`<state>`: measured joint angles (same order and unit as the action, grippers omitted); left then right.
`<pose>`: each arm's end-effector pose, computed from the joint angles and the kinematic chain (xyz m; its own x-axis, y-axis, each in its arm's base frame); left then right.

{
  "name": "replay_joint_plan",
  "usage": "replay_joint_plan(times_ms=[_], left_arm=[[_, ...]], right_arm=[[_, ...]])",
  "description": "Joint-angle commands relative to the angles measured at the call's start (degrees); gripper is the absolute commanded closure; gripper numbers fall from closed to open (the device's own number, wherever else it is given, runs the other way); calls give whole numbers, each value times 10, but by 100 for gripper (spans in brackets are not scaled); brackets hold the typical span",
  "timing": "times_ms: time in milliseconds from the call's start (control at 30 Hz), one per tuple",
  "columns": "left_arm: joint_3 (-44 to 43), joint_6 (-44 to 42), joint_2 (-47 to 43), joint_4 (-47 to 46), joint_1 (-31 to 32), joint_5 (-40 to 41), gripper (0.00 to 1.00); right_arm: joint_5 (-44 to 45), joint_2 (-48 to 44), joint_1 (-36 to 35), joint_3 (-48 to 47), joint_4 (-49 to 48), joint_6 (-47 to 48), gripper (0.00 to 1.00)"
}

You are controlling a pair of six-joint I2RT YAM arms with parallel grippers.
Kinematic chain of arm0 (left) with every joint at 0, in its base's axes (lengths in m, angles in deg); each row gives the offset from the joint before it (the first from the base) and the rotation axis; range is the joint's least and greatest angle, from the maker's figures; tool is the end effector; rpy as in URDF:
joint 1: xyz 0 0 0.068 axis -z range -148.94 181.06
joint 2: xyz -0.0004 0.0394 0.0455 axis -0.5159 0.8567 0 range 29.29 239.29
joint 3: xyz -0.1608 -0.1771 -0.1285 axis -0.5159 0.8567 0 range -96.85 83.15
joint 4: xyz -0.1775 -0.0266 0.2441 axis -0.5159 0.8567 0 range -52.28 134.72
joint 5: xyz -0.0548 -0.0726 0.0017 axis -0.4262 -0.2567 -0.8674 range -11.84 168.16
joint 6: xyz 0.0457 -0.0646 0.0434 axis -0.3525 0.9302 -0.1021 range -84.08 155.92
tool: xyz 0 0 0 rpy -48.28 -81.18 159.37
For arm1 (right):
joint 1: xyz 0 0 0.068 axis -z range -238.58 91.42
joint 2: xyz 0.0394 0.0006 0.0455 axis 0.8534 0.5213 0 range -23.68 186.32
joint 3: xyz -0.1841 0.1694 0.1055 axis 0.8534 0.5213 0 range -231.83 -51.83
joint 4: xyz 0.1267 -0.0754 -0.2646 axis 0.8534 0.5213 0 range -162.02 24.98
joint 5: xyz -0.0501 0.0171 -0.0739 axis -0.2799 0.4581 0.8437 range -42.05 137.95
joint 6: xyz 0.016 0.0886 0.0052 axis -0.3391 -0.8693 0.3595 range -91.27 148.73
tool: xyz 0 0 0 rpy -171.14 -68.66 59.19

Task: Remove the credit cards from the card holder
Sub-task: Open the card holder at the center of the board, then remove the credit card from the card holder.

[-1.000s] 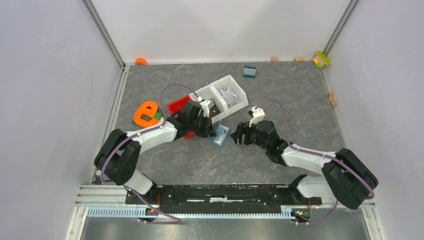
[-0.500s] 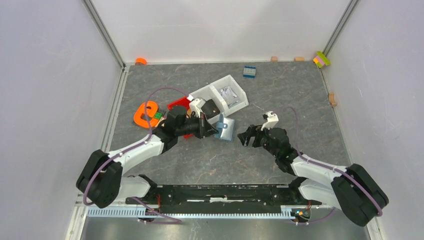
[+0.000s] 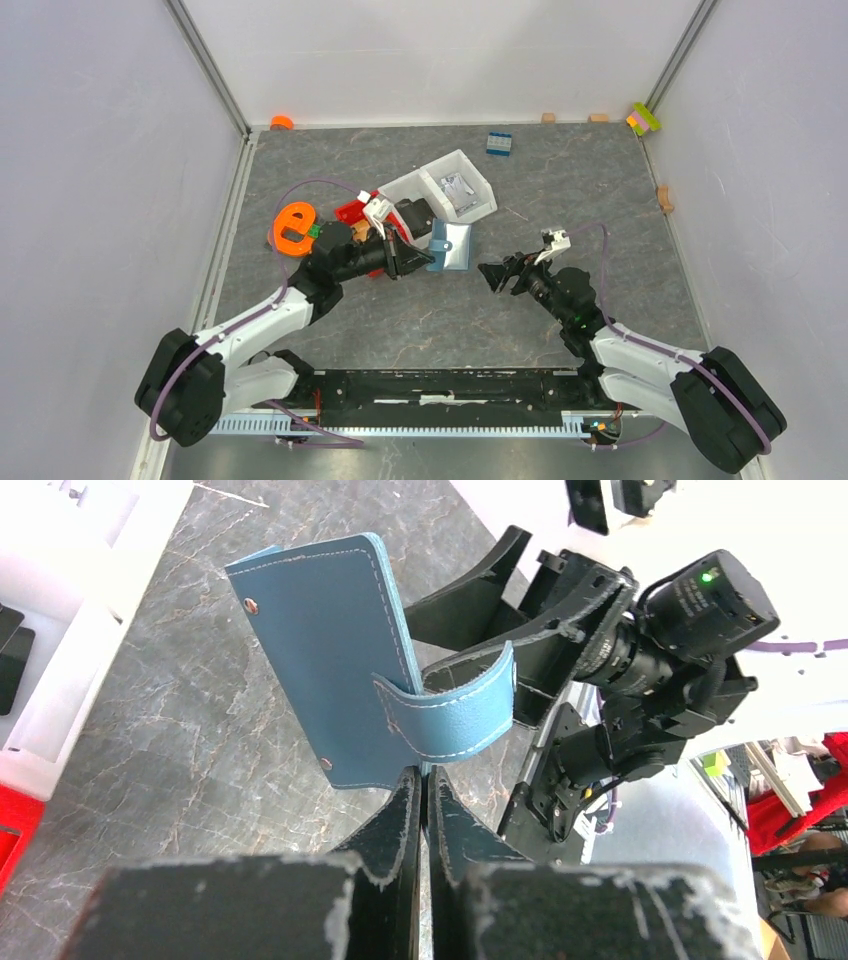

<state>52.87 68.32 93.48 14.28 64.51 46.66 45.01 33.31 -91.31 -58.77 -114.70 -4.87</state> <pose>0.2432 -0.2111 0.2127 -0.6096 -0.1449 -0.7794 0.6775 0.4152 -0.6071 0.2178 0.1450 0.1311 -0.4124 0.3920 -0.8224 -0.4256 0.7152 0.5543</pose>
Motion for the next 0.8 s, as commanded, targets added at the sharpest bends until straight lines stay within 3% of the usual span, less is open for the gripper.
replay_joint_plan(times_ms=[0,433,767], left_arm=[[8,18,-34,-72,-1,-22,93],[38,57,-51,-186,0,-88,91],[44,67,-50,-217,4,-105,90]], right_arm=[[-4,-11,7,7,-35,-11,13],[-31,-31,21,23,-77,-21,15],[-93,-1,25,20,-127,-40,16]])
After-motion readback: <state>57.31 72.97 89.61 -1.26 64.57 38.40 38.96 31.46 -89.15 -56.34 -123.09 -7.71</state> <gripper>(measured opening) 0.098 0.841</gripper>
